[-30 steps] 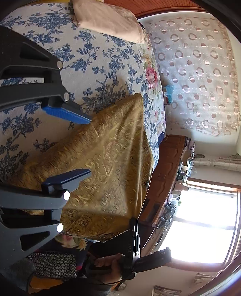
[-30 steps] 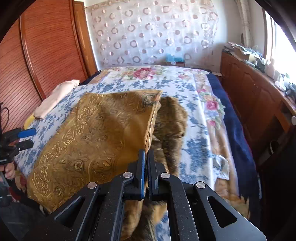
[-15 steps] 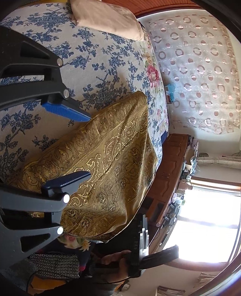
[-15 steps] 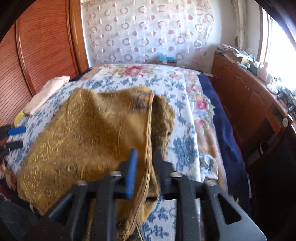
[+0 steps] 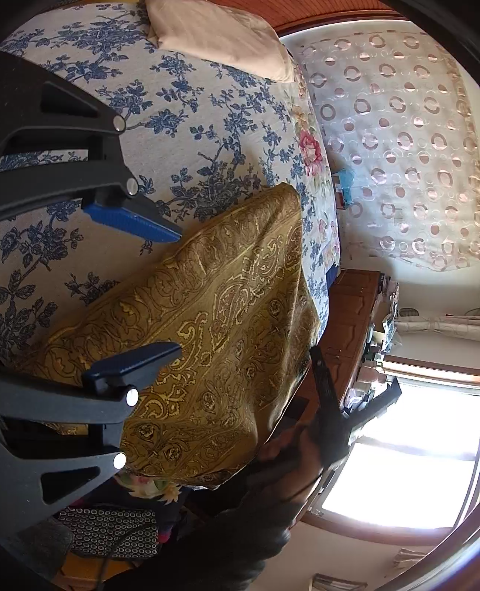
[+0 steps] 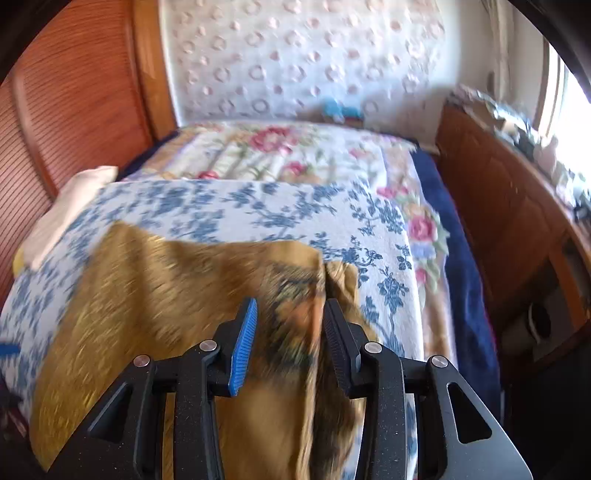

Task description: Fold small clothes

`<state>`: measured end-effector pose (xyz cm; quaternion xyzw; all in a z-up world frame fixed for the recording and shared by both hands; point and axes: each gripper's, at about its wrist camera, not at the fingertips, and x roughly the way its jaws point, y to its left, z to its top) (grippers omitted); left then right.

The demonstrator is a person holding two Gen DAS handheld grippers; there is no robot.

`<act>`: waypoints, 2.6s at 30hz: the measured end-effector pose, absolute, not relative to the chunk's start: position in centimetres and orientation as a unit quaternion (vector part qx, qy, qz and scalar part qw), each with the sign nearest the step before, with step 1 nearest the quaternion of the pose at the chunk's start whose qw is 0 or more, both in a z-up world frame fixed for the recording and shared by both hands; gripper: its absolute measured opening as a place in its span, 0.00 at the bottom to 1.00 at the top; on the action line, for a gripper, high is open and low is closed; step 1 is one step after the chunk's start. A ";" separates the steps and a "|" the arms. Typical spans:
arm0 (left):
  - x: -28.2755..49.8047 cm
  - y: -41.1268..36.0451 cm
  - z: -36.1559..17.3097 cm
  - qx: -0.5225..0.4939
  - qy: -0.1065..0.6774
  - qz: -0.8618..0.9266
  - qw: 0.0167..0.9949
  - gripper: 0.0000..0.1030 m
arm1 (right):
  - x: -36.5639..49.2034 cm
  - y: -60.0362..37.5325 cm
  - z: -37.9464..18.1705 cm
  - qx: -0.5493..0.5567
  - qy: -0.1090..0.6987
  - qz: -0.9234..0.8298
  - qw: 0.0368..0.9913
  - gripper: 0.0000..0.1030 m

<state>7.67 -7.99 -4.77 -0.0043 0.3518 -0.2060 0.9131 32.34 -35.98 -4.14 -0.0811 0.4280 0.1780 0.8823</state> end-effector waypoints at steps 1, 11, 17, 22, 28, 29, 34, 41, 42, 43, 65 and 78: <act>7.7 -7.9 -4.9 -0.005 0.353 -0.206 0.913 0.53 | 33.3 -36.2 -4.6 -0.071 0.440 0.175 0.878 0.36; 7.5 -8.2 -5.8 -0.008 0.362 -0.211 0.908 0.53 | 34.1 -35.8 -5.0 -0.043 0.446 0.229 0.864 0.04; 7.6 -8.6 -6.0 -0.009 0.369 -0.219 0.903 0.53 | 33.0 -36.9 -2.4 -0.060 0.390 0.125 0.910 0.00; 7.3 -9.1 -6.7 -0.004 0.381 -0.223 0.897 0.53 | 32.3 -36.9 -2.6 -0.092 0.404 0.119 0.902 0.12; 6.4 -8.9 -7.4 -0.009 0.395 -0.215 0.893 0.53 | 25.9 -39.1 -1.9 -0.094 0.378 0.149 0.909 0.38; 6.3 -8.9 -7.5 -0.009 0.399 -0.215 0.892 0.53 | 23.9 -39.7 -2.1 -0.093 0.376 0.154 0.909 0.39; 5.6 -9.1 -7.6 -0.006 0.400 -0.219 0.890 0.53 | 16.6 -41.9 -3.4 -0.085 0.380 0.159 0.907 0.42; 4.8 -9.3 -7.8 -0.007 0.410 -0.230 0.882 0.53 | 11.8 -43.9 -5.6 -0.042 0.408 0.162 0.898 0.43; 4.7 -9.3 -7.9 -0.008 0.412 -0.231 0.882 0.53 | 11.5 -43.9 -5.8 -0.037 0.411 0.165 0.896 0.43; 4.6 -9.3 -8.0 -0.008 0.413 -0.231 0.881 0.53 | 11.5 -43.8 -6.1 -0.032 0.417 0.170 0.892 0.43; 4.0 -9.9 -8.6 -0.017 0.428 -0.260 0.866 0.53 | 9.0 -44.7 -5.5 0.005 0.389 0.201 0.899 0.03; 4.5 -9.0 -3.9 -0.060 0.376 -0.295 0.876 0.01 | 9.9 -44.9 -0.9 0.064 0.324 0.246 0.911 0.03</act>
